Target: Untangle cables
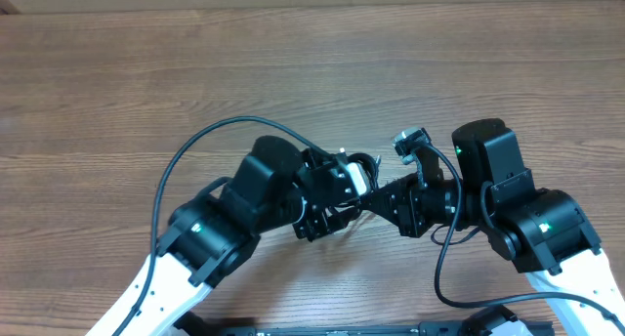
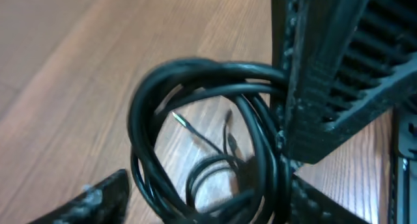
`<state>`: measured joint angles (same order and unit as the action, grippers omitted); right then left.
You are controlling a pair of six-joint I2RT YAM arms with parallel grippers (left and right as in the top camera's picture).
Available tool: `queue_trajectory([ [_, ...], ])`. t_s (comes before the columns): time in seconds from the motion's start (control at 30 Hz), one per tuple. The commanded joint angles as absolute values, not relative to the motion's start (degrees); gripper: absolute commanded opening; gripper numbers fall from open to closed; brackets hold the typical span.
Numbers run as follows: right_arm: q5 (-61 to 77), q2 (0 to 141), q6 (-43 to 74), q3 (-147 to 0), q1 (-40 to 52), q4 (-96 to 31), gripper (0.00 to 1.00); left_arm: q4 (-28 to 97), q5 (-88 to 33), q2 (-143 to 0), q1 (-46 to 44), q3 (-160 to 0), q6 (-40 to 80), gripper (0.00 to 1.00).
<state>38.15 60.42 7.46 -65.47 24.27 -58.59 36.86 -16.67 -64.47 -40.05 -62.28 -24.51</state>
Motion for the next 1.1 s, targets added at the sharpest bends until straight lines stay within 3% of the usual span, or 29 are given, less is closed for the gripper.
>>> queue_trajectory([
  [0.0,43.6,59.9,5.1,-66.6,24.4,-58.3,0.04,35.9,-16.6,-68.9,-40.1,-62.7,-23.9,0.62],
  [0.07,43.6,59.9,4.4,-66.6,24.4,-58.5,0.04,35.1,-16.1,-70.2,-40.1,-62.7,-22.0,0.54],
  [0.23,43.5,59.9,3.9,-66.6,24.4,-59.5,0.04,32.6,-16.1,-70.5,-40.1,-62.8,-20.1,0.5],
  [0.77,36.1,59.9,4.0,-66.6,24.4,-62.5,0.04,31.4,-19.4,-64.9,-40.1,-62.8,-19.1,0.71],
  [1.07,38.7,59.9,4.0,-66.6,24.4,-62.1,0.04,31.4,-19.8,-64.4,-40.1,-62.8,-19.3,0.73],
])
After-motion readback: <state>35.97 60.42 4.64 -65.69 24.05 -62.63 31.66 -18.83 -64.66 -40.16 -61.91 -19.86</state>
